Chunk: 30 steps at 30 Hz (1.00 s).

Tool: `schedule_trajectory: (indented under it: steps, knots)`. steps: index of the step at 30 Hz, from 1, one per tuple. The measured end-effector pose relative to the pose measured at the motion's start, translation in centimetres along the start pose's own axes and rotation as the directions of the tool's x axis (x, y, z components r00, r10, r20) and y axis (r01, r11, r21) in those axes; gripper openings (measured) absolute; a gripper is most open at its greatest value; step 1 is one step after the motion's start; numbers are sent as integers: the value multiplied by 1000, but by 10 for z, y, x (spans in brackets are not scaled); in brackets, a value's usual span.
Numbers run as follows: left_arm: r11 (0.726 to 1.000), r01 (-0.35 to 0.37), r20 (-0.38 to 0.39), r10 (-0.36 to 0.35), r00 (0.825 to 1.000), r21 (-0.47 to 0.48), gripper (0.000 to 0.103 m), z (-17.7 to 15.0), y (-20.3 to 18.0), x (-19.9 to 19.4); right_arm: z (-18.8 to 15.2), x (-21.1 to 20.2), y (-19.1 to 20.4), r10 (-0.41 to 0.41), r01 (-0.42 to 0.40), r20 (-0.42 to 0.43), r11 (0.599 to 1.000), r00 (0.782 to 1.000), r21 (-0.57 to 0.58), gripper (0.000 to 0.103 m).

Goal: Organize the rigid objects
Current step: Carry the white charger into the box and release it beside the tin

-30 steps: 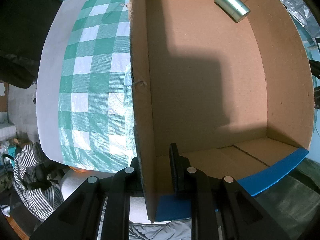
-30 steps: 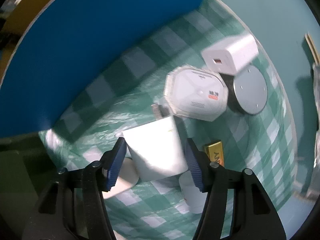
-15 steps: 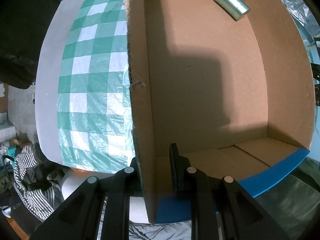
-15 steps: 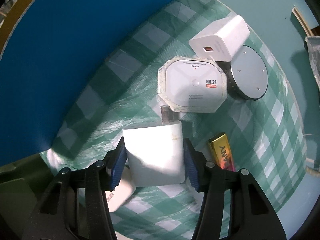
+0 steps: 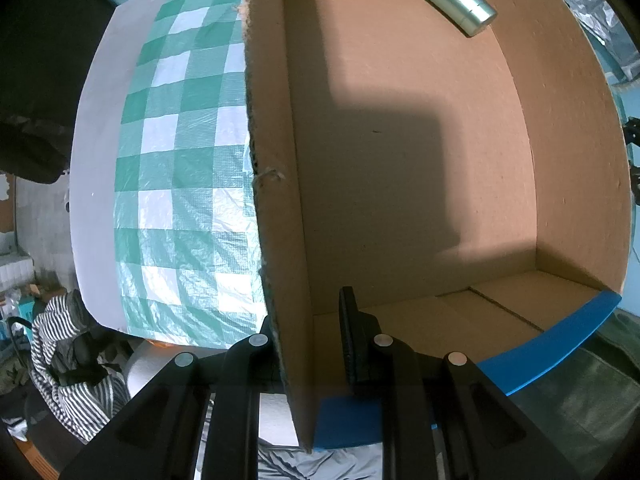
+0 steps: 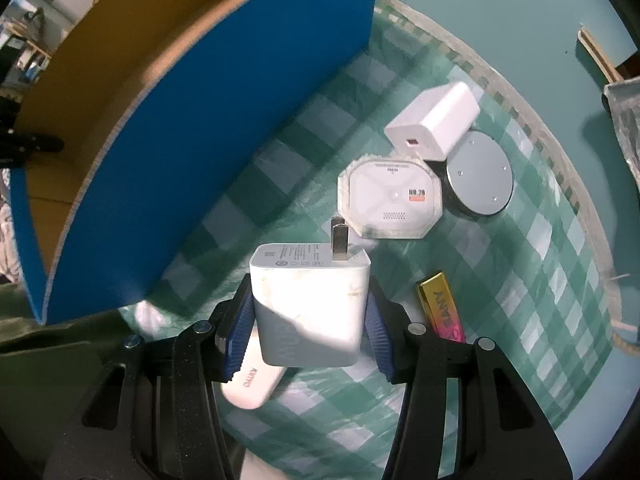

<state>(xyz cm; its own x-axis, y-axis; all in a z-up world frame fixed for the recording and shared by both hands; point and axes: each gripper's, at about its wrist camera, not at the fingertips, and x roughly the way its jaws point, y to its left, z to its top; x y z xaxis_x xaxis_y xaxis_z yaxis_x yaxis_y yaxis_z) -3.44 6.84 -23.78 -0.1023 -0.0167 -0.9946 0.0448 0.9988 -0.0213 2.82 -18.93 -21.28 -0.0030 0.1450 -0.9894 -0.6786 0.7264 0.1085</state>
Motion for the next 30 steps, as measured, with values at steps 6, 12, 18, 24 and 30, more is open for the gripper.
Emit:
schedule_trajectory:
  steps: [6, 12, 18, 24, 30]
  knots:
    - [1000, 2, -2, -2, 1000, 7, 18, 2, -1, -1, 10, -26, 10, 11, -11, 27, 1000, 1000, 2, 51]
    - [1000, 4, -3, -4, 1000, 14, 18, 2, 0, -1, 21, -43, 25, 8, -8, 45, 1000, 999, -10, 51]
    - [1000, 6, -5, -6, 1000, 21, 18, 4, -1, -2, 42, -51, 19, 21, -19, 80, 1000, 997, -25, 51]
    - [1000, 2, -5, -2, 1000, 29, 18, 4, -4, -2, 66, -56, 20, 24, -19, 106, 999, 994, -50, 51]
    - [1000, 2, -6, -2, 1000, 31, 18, 4, -6, -3, 96, -63, 30, 26, -15, 130, 996, 991, -85, 51]
